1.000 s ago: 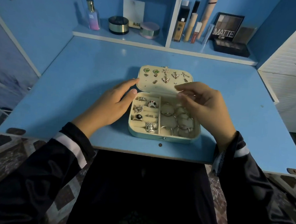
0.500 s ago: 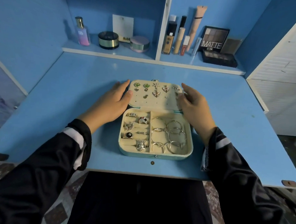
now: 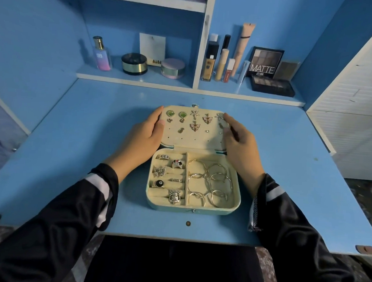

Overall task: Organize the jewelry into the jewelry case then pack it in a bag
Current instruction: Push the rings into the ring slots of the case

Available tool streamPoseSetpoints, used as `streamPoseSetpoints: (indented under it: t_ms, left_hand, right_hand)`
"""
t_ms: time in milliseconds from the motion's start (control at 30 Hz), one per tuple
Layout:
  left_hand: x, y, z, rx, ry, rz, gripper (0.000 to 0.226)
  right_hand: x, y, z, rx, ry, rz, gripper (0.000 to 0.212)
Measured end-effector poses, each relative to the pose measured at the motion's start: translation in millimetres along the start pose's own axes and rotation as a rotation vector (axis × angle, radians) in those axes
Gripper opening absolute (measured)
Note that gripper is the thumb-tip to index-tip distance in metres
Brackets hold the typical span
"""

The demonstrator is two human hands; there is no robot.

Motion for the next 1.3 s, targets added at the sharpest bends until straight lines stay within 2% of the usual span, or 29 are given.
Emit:
streamPoseSetpoints:
  t_ms: [200, 400, 733, 1133, 1300]
  left_hand:
    - [5.3, 12.2, 13.5, -0.078, 0.110, -0.169, 0.046]
    - [8.3, 21.7, 32.5, -0.166, 0.140, -0.309, 0.046]
    - [13.3, 34.3, 64.3, -0.302, 0.203, -0.391, 0.045]
    - [16.9, 33.1, 81.8, -0.261, 0.192, -0.562, 0.042]
    - [21.9, 36.2, 85.1, -0.239, 0.227, -0.640, 0.034]
  right_hand:
    - [0.3, -5.5, 10.9, 0.036, 0.019, 0.161, 0.042]
    - [6.2, -16.0, 27.7, 0.101, 0.021, 0.241, 0.045]
    - [8.2, -24.2, 64.3, 0.182, 0.017, 0.315, 0.044]
    - [-0.2, -15.4, 88.8, 0.136, -0.015, 0.411, 0.046]
    - [3.8, -13.9, 93.8, 0.083, 0.023, 0.516, 0.035]
Point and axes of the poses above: each hand's wrist, its own z-axis towards the middle knuckle, its own x-axis out of the back of the hand, y = z × x, the point moved 9 cm from there along z, towards the middle knuckle, and after that the axes turned 6 degrees about x, right-handed, at the moved point
